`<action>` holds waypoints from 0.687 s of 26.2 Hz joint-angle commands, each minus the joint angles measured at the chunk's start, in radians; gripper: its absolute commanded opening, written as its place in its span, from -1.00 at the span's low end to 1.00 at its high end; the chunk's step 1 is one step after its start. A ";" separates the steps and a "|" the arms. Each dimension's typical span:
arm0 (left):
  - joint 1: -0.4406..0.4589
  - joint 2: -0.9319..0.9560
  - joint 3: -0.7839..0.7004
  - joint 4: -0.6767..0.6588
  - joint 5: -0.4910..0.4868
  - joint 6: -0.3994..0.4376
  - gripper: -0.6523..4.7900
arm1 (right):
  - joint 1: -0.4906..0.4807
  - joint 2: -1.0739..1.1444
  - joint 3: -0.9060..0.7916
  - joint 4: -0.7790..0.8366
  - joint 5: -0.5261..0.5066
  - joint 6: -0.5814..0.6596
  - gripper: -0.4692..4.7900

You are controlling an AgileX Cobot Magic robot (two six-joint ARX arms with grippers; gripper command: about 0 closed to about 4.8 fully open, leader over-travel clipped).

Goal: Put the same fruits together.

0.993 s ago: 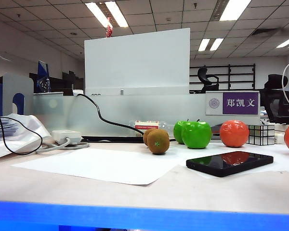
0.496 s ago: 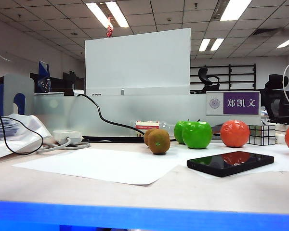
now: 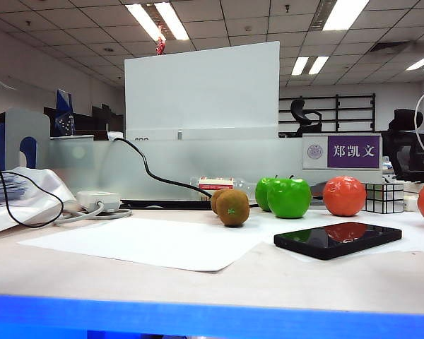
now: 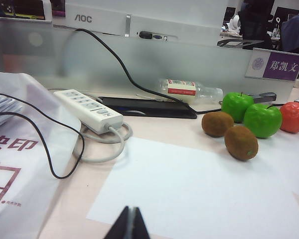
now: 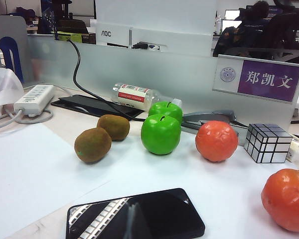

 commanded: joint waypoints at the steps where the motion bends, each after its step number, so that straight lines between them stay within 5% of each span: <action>1: -0.001 -0.001 0.001 0.010 -0.002 0.000 -0.77 | 0.000 -0.001 0.003 0.023 0.002 0.001 -0.81; 18: 0.092 -0.001 0.002 0.010 0.000 0.000 -0.77 | 0.000 -0.001 0.003 0.022 0.002 0.001 -0.81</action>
